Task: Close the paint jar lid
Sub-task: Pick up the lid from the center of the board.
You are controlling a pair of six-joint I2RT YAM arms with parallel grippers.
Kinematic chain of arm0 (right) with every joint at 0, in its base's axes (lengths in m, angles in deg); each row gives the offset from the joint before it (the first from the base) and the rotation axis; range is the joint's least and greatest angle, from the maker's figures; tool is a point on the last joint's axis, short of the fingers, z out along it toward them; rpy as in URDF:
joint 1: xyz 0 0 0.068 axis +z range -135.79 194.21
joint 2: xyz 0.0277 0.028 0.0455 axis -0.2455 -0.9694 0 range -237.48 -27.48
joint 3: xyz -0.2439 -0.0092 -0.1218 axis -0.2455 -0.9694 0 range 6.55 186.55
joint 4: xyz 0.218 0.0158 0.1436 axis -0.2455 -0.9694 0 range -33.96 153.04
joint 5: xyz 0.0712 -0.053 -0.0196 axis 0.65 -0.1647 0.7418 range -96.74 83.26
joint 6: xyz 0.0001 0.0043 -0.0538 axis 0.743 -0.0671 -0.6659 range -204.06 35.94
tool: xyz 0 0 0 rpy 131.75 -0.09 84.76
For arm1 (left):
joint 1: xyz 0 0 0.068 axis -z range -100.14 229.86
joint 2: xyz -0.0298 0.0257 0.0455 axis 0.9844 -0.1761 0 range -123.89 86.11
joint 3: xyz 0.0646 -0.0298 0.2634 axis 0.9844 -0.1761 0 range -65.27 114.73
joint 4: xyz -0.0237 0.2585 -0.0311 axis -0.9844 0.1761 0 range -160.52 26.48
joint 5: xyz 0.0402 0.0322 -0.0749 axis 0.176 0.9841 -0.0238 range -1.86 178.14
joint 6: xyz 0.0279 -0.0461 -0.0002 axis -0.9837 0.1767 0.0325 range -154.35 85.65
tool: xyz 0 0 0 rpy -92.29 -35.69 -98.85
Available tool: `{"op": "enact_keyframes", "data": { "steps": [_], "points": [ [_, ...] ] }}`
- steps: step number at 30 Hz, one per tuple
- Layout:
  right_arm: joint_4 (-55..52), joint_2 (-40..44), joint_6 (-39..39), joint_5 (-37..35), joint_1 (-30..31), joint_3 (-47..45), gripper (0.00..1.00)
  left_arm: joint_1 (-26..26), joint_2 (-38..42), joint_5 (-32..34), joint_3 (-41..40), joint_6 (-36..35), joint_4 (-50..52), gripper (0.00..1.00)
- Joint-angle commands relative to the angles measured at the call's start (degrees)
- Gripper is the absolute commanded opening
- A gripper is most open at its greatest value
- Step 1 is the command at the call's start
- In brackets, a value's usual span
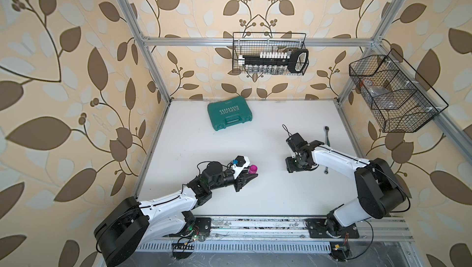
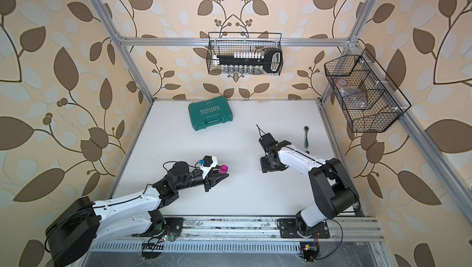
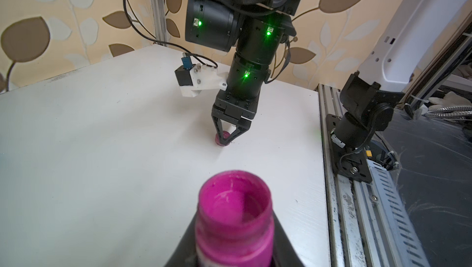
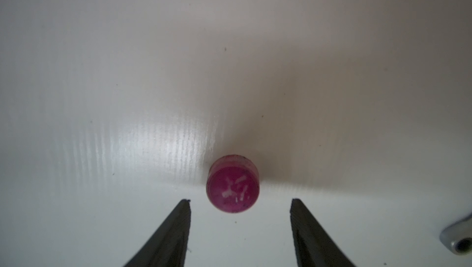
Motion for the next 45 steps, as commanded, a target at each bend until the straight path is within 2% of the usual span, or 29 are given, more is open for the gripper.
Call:
{"op": "enact_keyframes", "data": {
  "steps": [1,6,15,29,37,41,45],
  "points": [
    [-0.79,-1.55,0.49,-0.50,-0.34,1.72,0.59,0.48,0.75,-0.70,1.53,0.72,-0.90,0.19],
    [-0.73,-3.82,0.77,-0.28,-0.43,3.00,0.52,0.48,1.01,-0.45,1.54,0.81,-0.72,0.19],
    [-0.86,-5.94,0.82,-0.83,-0.43,4.50,0.46,0.49,1.01,-0.35,1.70,0.78,-0.42,0.19],
    [-0.67,-5.62,0.58,0.48,-0.44,4.17,0.31,0.48,1.37,0.32,1.65,0.48,0.10,0.19],
    [-2.74,5.77,-0.30,3.78,1.89,4.86,0.27,0.53,0.77,-0.41,1.91,0.23,0.07,0.19],
    [-4.68,13.55,-3.67,9.71,6.15,7.72,0.27,0.55,0.38,-1.63,2.16,0.05,0.21,0.19],
    [-6.39,18.87,-6.31,20.16,8.58,10.47,0.27,0.65,0.58,-2.44,2.40,-0.22,0.92,0.19]
  ]
}}
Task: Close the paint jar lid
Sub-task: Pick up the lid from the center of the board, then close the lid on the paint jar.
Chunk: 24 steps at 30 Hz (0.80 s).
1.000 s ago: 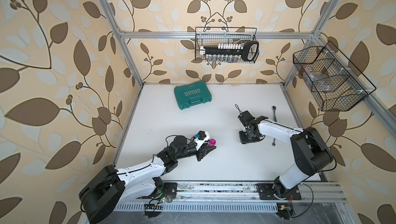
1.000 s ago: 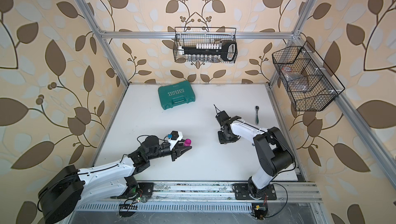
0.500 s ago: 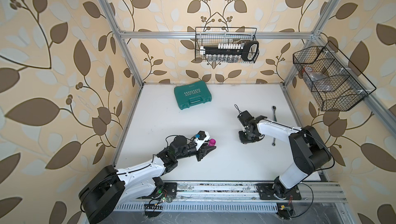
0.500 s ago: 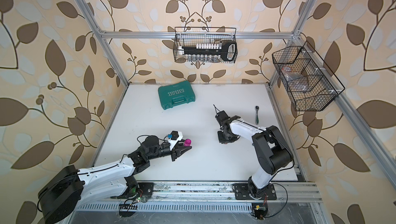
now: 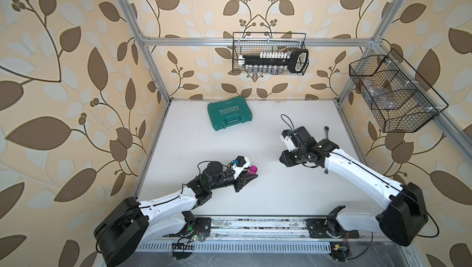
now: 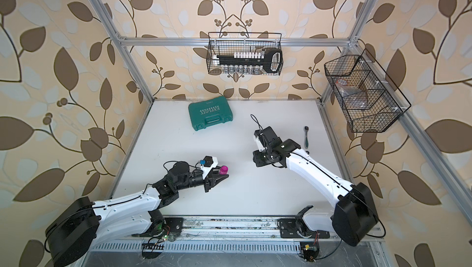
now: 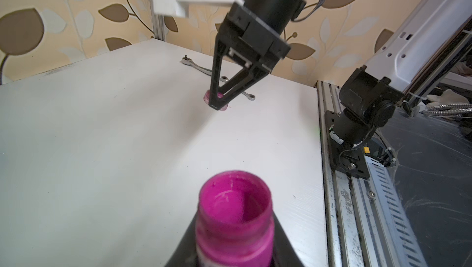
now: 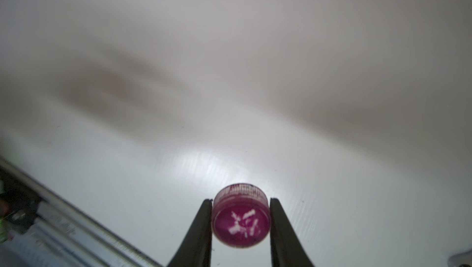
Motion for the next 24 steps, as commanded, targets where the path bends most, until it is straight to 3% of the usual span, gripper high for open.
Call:
{"op": "enact_keyframes", "data": {
  "steps": [1,8,17,24],
  "points": [
    [-3.48,3.10,-3.24,10.84,1.46,2.72,0.27,0.72,0.49,-1.95,2.11,-0.44,-0.30,0.19],
    [-6.00,2.79,-3.99,18.32,7.47,7.07,0.26,1.42,-0.15,-2.22,2.72,-1.14,0.29,0.18],
    [-5.55,0.19,-2.06,19.29,14.67,10.60,0.26,1.78,-0.32,-2.09,2.84,-1.40,0.56,0.18],
    [-4.98,-3.21,-1.88,18.90,15.83,11.45,0.26,1.95,-0.15,-2.13,2.82,-1.42,0.65,0.17]
  ]
}}
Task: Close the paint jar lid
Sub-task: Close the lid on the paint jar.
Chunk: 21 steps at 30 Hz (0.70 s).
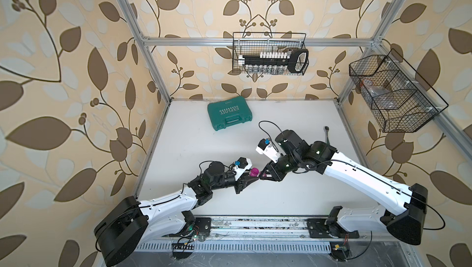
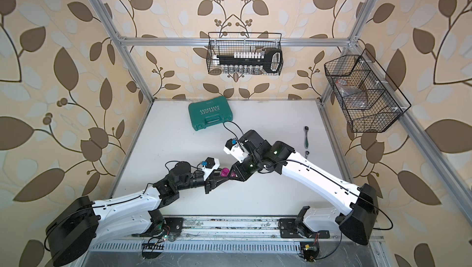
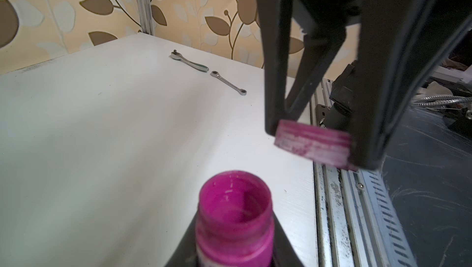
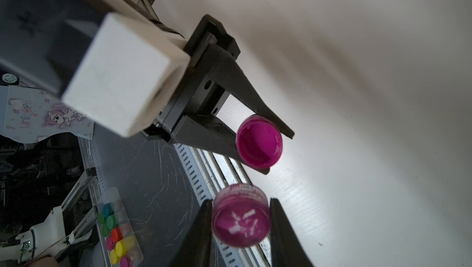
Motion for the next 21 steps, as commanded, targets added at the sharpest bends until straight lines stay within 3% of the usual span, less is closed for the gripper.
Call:
{"op": "enact_keyframes", "data": {
  "steps": [1,21],
  "points": [
    [0.12,-1.40,0.35,0.41,0.49,2.47,0.26,0.57,0.03,-1.13,2.19,-1.03,-1.47,0.17],
    [1.20,-6.55,-0.08,0.65,-0.27,5.65,0.26,1.02,0.11,-1.57,2.27,-1.06,-1.43,0.15]
  ]
}}
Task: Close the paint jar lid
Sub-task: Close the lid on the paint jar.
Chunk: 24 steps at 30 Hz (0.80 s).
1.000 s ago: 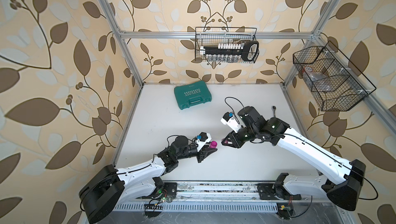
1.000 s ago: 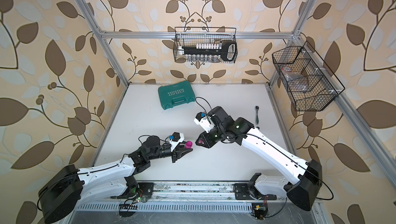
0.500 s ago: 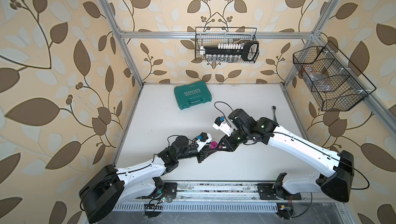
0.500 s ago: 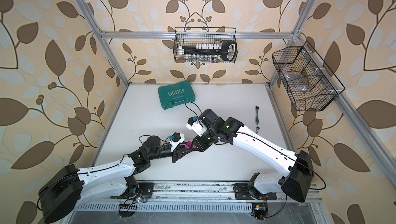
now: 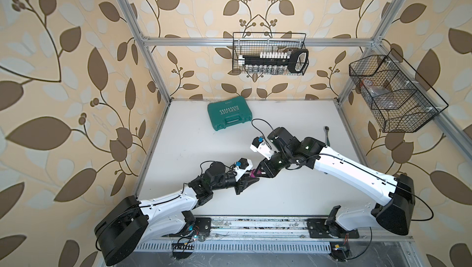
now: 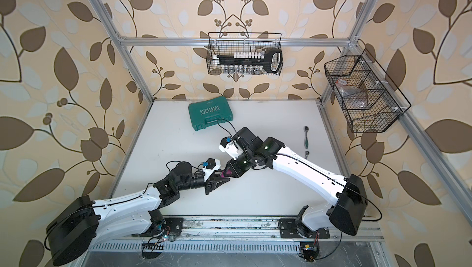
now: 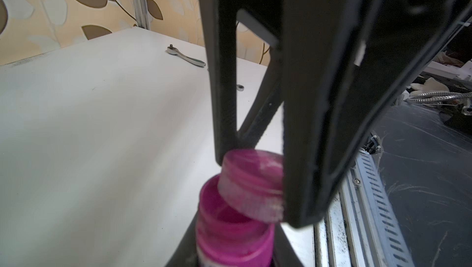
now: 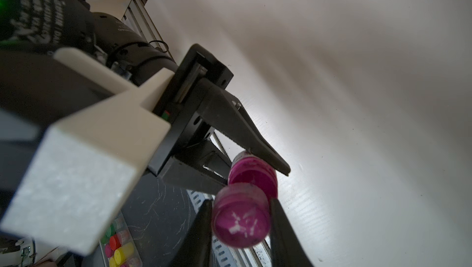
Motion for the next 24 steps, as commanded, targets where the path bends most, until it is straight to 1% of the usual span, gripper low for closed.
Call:
{"op": "enact_keyframes", "data": {
  "steps": [1,15,24],
  "points": [
    [-0.01,-1.03,-0.24,0.71,-0.33,2.26,0.26,0.62,0.42,-1.39,1.96,-1.05,-2.63,0.15],
    [-1.21,-2.11,-1.75,1.28,-2.62,2.26,0.26,0.72,0.49,-1.49,1.96,-1.03,-2.65,0.15],
    [0.28,-2.81,-2.35,5.23,-2.57,1.74,0.26,0.80,0.26,-1.50,2.01,-1.01,-2.87,0.15]
  ]
}}
